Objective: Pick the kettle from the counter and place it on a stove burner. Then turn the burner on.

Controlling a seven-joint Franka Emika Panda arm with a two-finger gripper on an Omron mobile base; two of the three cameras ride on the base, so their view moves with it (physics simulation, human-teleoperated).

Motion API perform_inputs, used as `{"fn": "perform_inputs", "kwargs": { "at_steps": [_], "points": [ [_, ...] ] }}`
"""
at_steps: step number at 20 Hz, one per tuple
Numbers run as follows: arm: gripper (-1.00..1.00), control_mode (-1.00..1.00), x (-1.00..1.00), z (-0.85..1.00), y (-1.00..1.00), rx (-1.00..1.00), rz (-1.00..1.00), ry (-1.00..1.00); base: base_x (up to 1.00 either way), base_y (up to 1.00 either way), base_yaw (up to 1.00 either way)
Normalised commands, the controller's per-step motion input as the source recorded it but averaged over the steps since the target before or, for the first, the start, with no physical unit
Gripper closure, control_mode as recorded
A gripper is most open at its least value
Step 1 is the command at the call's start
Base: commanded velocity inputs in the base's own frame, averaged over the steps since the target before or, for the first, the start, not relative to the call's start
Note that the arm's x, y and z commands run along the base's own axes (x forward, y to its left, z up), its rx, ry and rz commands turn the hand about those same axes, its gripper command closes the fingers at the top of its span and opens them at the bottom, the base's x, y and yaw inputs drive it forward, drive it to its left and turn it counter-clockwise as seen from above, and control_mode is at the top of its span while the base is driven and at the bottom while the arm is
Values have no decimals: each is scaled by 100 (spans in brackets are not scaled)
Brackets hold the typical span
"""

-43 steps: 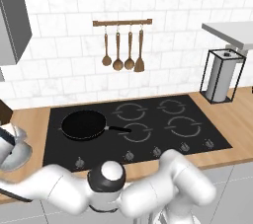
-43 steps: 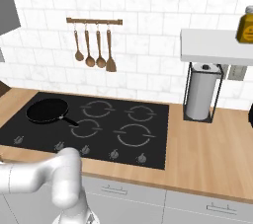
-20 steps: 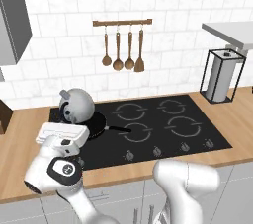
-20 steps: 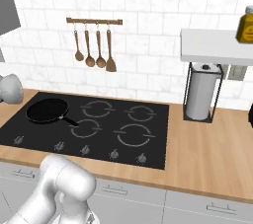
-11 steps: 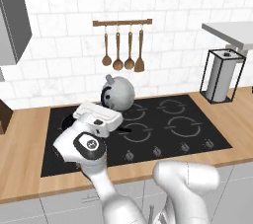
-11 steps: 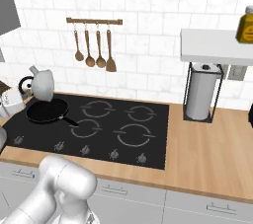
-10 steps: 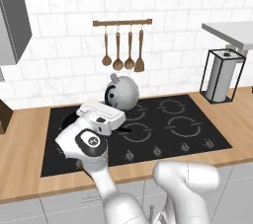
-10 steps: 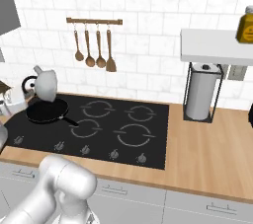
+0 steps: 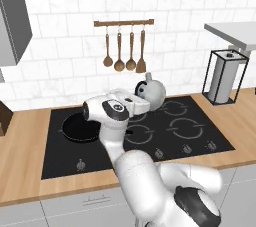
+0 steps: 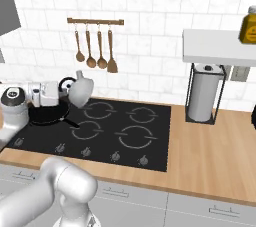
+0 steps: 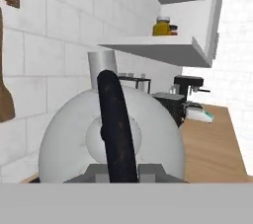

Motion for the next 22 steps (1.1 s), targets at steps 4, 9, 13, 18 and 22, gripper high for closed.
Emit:
{"fn": "perform_inputs", "kwargs": {
  "at_steps": [4,9,13,18,22],
  "points": [
    [100,-100,34,-29,-100,36,0,11,0,0,0],
    [100,-100,2,-43,-100,47,0,2,0,0,0],
    [100,-100,1,-44,-100,41,0,3,0,0,0],
    [100,-100,8,-19,-44,2,0,5,0,0,0],
    [100,-100,14,-40,-100,0,0,1,0,0,0]
  ]
}}
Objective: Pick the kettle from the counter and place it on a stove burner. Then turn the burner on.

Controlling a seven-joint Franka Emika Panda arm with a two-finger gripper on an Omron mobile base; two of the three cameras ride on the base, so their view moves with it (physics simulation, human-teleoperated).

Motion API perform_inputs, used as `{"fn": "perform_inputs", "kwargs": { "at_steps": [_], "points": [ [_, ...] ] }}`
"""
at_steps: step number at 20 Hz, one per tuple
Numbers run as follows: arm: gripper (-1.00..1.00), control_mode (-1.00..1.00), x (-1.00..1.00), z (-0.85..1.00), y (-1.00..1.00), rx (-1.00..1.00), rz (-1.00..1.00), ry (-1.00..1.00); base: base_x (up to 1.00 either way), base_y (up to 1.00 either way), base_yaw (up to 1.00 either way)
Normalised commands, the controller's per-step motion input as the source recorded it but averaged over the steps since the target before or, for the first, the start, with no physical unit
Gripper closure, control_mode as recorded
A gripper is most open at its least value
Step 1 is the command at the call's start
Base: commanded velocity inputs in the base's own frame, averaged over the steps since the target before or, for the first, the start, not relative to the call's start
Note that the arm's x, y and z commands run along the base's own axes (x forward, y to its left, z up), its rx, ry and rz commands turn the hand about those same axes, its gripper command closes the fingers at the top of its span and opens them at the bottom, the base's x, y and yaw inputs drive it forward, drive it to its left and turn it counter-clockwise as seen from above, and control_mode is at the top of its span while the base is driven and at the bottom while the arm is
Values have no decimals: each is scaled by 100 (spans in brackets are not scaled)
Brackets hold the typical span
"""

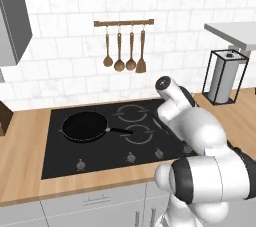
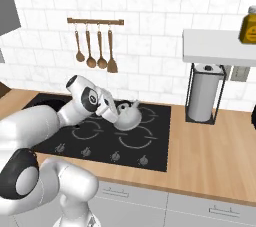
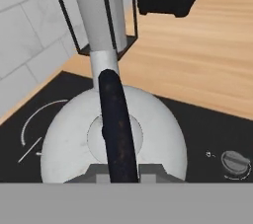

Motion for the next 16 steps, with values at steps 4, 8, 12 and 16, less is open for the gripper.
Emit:
{"fn": "perform_inputs", "kwargs": {
  "at_steps": [4,8,12,16],
  "points": [
    [100,-100,9,-16,-57,0,0,10,0,0,0],
    [100,-100,15,-9,0,0,0,10,0,0,0],
    [100,-100,37,-14,-4,1,0,21,0,0,0],
    [100,-100,21,0,-20,3,0,13,0,0,0]
  ]
}}
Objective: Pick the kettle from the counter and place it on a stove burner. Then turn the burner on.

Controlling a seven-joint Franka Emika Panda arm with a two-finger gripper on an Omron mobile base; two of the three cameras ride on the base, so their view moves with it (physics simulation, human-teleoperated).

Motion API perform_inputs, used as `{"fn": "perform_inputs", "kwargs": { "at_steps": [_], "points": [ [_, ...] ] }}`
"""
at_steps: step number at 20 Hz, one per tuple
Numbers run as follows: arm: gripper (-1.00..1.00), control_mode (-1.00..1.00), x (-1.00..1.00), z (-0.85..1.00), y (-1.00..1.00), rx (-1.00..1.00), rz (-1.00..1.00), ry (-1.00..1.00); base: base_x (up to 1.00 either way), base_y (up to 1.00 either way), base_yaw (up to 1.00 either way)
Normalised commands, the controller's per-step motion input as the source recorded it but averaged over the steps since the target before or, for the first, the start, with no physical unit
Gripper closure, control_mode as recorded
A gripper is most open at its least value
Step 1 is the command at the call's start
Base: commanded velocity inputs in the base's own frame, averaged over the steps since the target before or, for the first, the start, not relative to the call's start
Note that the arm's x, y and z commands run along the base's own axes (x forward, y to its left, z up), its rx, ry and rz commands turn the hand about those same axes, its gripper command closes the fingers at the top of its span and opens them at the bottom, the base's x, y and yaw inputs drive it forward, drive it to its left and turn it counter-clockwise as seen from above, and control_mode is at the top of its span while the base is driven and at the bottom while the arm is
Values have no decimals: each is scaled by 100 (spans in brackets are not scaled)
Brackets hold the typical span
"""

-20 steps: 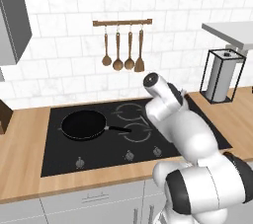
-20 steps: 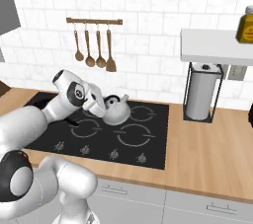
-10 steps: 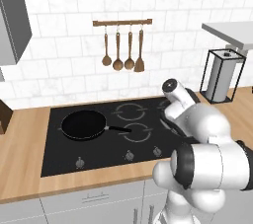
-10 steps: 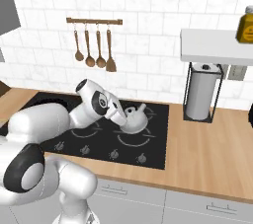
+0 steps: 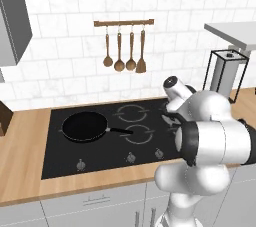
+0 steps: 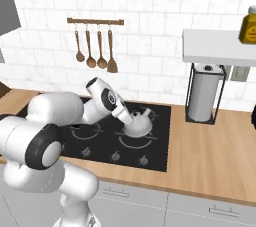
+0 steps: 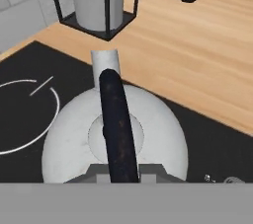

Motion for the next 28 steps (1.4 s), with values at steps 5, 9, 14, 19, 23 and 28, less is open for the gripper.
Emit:
{"fn": "perform_inputs", "kwargs": {
  "at_steps": [5,9,14,19,23,28],
  "points": [
    [100,-100,4,-9,-1,9,0,0,0,0,0],
    [100,-100,13,-32,0,13,0,0,0,0,0],
    [100,-100,11,-37,0,3,0,0,0,0,0],
    [100,-100,6,-33,0,0,0,0,0,0,0],
    [100,-100,3,-10,0,0,0,0,0,0,0],
    [100,-100,17,-12,0,-1,0,-7,0,0,0]
  ]
}}
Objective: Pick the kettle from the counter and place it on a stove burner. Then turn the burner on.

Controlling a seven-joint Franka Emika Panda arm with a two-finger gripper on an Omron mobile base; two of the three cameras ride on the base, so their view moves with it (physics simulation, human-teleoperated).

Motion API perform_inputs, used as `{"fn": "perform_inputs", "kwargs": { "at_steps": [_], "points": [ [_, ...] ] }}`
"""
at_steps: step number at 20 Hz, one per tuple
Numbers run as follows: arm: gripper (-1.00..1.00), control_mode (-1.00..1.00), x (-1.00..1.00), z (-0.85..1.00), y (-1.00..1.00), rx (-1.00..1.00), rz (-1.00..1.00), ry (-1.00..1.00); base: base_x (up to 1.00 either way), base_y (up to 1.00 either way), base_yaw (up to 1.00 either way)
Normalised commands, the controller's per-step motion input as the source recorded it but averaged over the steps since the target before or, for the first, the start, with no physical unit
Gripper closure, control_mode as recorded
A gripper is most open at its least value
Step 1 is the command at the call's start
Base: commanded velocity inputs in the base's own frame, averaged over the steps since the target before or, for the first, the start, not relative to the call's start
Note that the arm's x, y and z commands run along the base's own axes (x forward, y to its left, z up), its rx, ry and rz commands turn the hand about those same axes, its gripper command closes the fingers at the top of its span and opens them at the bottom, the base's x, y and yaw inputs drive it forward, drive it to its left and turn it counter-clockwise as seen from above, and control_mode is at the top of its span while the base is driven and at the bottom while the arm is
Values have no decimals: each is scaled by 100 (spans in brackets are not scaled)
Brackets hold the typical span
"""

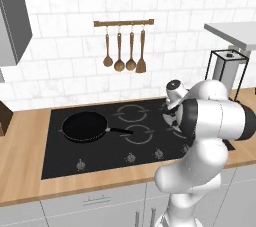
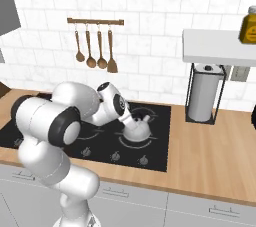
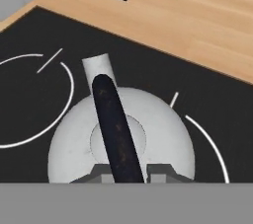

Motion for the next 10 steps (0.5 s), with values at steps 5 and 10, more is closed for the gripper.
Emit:
{"fn": "perform_inputs", "kwargs": {
  "at_steps": [5,10],
  "points": [
    [100,-100,17,-18,0,0,0,-2,0,0,0],
    [100,-100,1,-34,0,0,0,0,0,0,0]
  ]
}}
